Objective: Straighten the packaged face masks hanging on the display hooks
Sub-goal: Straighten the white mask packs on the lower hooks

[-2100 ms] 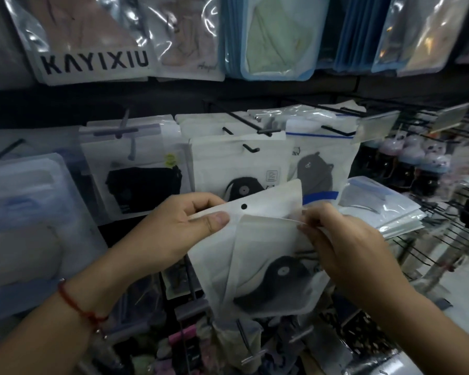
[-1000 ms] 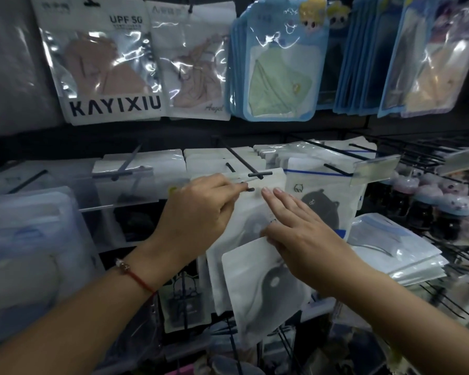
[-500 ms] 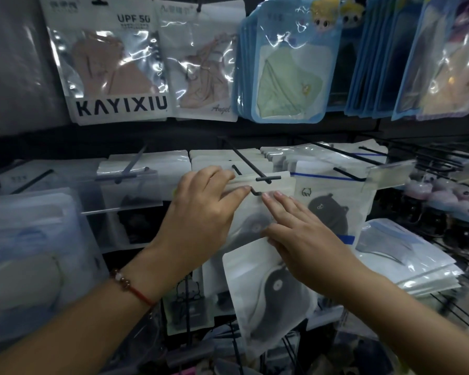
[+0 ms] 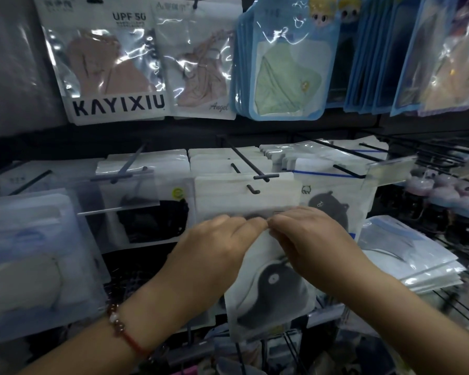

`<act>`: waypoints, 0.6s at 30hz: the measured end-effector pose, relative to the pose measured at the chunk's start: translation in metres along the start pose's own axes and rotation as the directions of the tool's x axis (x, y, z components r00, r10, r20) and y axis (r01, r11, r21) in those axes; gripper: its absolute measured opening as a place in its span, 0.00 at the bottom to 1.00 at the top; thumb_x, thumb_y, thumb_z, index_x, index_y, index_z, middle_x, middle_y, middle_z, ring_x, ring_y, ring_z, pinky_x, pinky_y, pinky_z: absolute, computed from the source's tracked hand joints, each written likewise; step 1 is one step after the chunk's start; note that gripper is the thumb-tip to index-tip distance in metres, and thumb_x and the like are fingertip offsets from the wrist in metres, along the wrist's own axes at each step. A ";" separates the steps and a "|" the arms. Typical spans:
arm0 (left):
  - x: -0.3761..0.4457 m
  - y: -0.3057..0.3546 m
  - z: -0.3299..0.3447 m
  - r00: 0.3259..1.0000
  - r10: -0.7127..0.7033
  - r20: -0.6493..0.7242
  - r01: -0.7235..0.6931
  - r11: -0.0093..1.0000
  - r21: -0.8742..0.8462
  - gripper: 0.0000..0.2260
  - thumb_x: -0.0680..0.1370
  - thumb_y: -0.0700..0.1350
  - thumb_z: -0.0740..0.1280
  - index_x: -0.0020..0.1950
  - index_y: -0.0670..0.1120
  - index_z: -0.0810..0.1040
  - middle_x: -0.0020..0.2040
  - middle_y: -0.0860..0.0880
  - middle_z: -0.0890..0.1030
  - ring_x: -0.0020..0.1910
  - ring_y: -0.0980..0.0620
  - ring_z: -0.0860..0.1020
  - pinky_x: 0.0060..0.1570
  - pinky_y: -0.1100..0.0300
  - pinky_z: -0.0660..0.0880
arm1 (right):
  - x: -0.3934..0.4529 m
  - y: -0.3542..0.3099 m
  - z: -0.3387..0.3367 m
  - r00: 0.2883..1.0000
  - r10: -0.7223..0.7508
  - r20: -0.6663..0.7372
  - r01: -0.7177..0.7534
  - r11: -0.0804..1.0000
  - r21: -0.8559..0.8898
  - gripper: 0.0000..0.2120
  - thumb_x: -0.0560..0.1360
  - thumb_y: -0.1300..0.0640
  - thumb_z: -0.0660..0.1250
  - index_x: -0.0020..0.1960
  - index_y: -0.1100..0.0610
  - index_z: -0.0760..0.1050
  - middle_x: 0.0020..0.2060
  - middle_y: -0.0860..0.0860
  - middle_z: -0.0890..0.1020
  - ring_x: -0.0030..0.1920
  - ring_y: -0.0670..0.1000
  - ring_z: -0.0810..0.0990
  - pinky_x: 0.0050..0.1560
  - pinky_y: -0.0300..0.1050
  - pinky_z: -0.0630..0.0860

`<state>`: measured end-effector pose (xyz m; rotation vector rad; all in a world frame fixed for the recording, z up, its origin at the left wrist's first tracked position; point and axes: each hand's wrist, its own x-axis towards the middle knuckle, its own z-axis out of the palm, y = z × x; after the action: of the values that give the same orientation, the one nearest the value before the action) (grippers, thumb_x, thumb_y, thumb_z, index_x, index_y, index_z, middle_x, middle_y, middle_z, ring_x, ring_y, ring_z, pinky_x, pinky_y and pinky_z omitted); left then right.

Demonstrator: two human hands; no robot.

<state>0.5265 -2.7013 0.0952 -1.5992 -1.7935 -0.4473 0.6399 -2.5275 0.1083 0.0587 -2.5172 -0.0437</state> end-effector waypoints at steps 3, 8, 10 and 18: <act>0.002 0.000 -0.001 1.000 -0.007 -0.009 0.007 1.000 -0.019 0.20 0.74 0.34 0.61 0.64 0.48 0.71 0.48 0.48 0.81 0.42 0.46 0.79 0.36 0.51 0.79 | -0.003 -0.001 0.000 0.997 0.017 -0.074 -0.015 0.999 0.028 0.09 0.75 0.57 0.67 0.54 0.52 0.80 0.47 0.48 0.85 0.49 0.51 0.83 0.54 0.46 0.74; 0.006 -0.002 -0.005 0.999 -0.040 -0.020 0.040 0.999 -0.006 0.20 0.75 0.34 0.57 0.64 0.47 0.74 0.47 0.47 0.78 0.41 0.47 0.77 0.35 0.50 0.79 | -0.017 -0.001 -0.001 0.989 0.062 -0.136 -0.059 0.998 0.022 0.19 0.78 0.54 0.61 0.67 0.53 0.74 0.65 0.50 0.78 0.67 0.50 0.73 0.69 0.49 0.69; 0.009 -0.005 -0.008 0.998 -0.052 -0.035 0.052 0.999 0.010 0.19 0.77 0.35 0.58 0.65 0.46 0.77 0.47 0.46 0.78 0.42 0.47 0.77 0.35 0.51 0.78 | -0.024 0.000 -0.001 0.992 0.044 -0.116 -0.044 0.999 0.002 0.23 0.79 0.52 0.59 0.73 0.54 0.69 0.72 0.50 0.71 0.74 0.50 0.65 0.74 0.50 0.62; 0.020 -0.013 -0.011 0.996 -0.055 -0.074 0.059 0.997 0.051 0.20 0.84 0.40 0.51 0.67 0.41 0.78 0.48 0.43 0.79 0.43 0.46 0.77 0.37 0.49 0.79 | -0.028 0.002 0.008 0.995 0.000 -0.098 -0.010 0.994 -0.110 0.28 0.77 0.50 0.59 0.77 0.55 0.63 0.78 0.56 0.58 0.79 0.56 0.52 0.77 0.54 0.52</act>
<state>0.5165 -2.6966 0.1187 -1.4801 -1.7857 -0.4736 0.6581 -2.5235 0.0860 0.0092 -2.4120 -0.1738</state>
